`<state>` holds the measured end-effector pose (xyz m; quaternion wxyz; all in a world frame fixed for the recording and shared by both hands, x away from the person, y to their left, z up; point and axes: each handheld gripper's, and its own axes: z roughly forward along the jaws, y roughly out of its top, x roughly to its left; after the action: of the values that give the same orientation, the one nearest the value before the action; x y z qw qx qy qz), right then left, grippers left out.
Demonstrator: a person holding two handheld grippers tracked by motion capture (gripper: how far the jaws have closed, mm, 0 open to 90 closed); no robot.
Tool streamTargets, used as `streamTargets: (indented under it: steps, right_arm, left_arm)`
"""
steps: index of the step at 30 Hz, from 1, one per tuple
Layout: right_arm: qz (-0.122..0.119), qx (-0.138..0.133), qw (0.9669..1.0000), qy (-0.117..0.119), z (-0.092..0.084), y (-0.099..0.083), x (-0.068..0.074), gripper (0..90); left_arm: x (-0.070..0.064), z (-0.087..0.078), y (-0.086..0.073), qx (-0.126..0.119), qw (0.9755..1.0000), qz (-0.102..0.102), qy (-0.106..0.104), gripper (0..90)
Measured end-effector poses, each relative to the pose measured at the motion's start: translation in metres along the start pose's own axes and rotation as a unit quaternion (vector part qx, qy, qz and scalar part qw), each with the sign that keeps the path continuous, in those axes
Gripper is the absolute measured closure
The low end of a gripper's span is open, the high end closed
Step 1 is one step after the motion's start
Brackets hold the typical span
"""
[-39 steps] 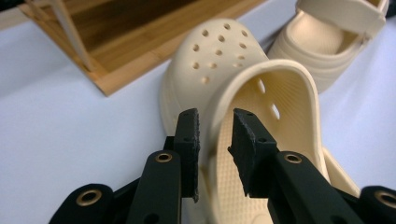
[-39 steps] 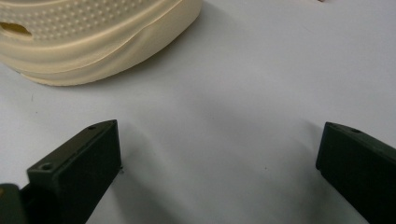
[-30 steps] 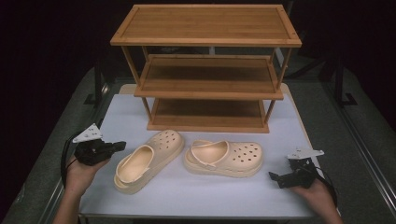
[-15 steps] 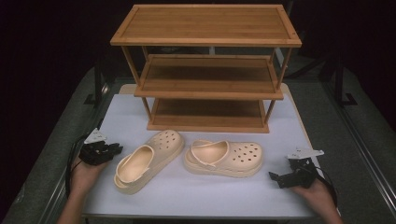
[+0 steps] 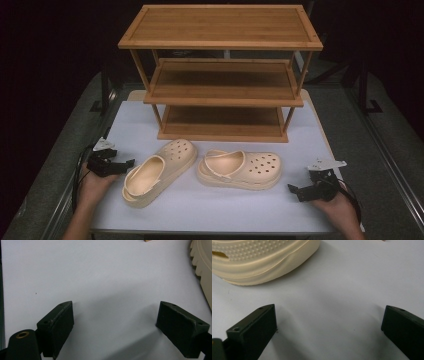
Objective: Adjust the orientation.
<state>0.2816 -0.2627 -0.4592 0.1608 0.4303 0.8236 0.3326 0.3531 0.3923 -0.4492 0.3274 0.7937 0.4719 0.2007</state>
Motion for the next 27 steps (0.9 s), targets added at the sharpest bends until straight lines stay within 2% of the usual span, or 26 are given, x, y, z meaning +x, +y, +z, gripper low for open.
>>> streamTargets:
  steps: [9,12,14,16,20,25,27]
  right_arm:
    - [0.001,0.001,1.0,0.0,0.0,0.0,0.0,0.0]
    - [0.002,0.005,1.0,-0.005,-0.001,0.001,0.001,0.0]
    - [0.001,0.006,1.0,-0.001,-0.003,0.001,0.002,5.7]
    - [-0.002,-0.004,1.0,0.003,-0.008,0.001,0.003,6.4]
    - [0.002,-0.02,0.9996,0.021,-0.017,0.003,0.006,16.4]
    - [-0.007,-0.042,0.9976,0.054,-0.029,0.006,0.015,37.0]
    - [-0.011,-0.047,0.996,0.074,-0.032,0.009,0.019,47.4]
  left_arm:
    - [0.0,0.0,0.0,0.001,1.0,-0.001,0.005,12.7]
    - [0.0,0.001,0.0,0.005,0.9999,-0.003,0.011,8.4]
    - [0.001,0.001,0.0,0.005,0.9999,-0.004,0.01,8.2]
    - [0.001,0.001,0.0,0.005,0.9999,-0.006,0.009,8.2]
    - [0.001,0.001,0.0,0.005,0.9999,-0.006,0.01,8.3]
    - [0.001,0.001,0.0,0.005,0.9999,-0.006,0.01,8.3]
    - [0.001,0.001,0.0,0.005,0.9999,-0.006,0.01,8.3]
